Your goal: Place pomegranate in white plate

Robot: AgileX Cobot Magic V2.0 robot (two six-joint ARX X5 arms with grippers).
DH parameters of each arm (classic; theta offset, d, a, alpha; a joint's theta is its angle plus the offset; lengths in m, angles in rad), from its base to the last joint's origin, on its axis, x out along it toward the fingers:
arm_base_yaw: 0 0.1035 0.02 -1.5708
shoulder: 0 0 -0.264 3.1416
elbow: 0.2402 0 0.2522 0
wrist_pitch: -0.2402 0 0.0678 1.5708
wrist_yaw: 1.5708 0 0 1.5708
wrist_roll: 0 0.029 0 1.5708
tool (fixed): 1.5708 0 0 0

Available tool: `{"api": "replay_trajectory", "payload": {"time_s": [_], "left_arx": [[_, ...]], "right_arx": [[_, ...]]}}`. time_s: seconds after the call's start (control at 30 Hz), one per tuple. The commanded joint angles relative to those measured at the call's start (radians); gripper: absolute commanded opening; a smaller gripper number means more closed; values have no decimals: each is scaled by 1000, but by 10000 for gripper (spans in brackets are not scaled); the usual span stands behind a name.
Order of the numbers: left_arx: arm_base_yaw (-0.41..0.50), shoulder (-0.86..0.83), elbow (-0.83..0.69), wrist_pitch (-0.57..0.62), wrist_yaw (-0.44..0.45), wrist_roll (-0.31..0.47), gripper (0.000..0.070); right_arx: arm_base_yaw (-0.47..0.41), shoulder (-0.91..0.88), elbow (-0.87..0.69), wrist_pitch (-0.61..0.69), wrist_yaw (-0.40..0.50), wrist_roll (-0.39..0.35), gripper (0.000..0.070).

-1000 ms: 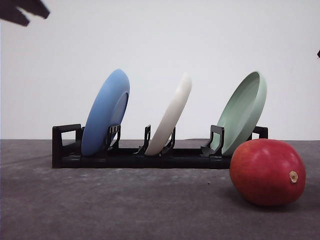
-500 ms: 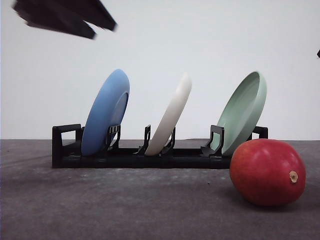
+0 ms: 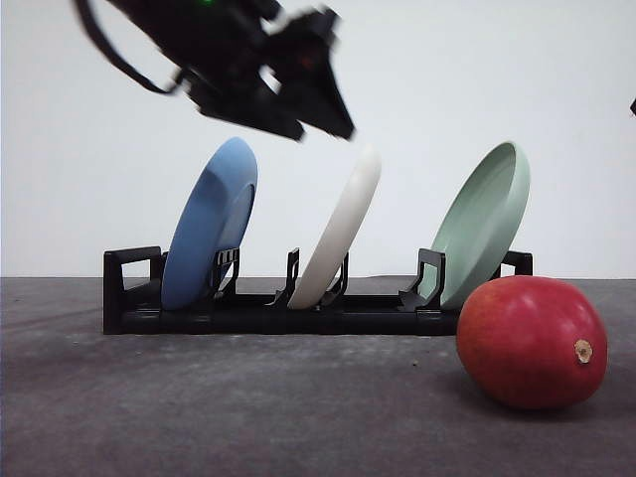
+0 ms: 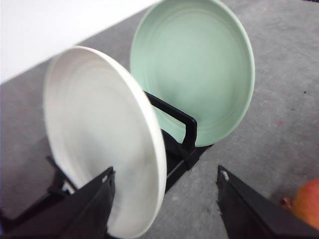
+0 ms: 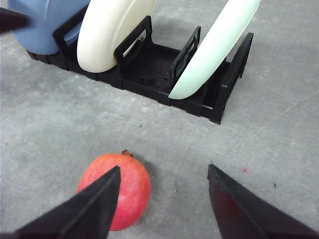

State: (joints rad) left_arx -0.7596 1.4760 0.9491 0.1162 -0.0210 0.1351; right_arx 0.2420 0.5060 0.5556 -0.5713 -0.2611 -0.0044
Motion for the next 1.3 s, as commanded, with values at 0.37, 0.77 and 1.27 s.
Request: {"api": "replay_trajectory", "payload": {"time_s": [0.37, 0.77, 1.27], "left_arx": [[-6, 267, 171, 14, -54, -76, 388], [-7, 286, 172, 45, -58, -77, 111], [-7, 249, 172, 29, -58, -216, 11]], "right_arx": [[5, 2, 15, 10, -1, -8, 353], [5, 2, 15, 10, -1, -8, 353], [5, 2, 15, 10, -1, -8, 353]]}}
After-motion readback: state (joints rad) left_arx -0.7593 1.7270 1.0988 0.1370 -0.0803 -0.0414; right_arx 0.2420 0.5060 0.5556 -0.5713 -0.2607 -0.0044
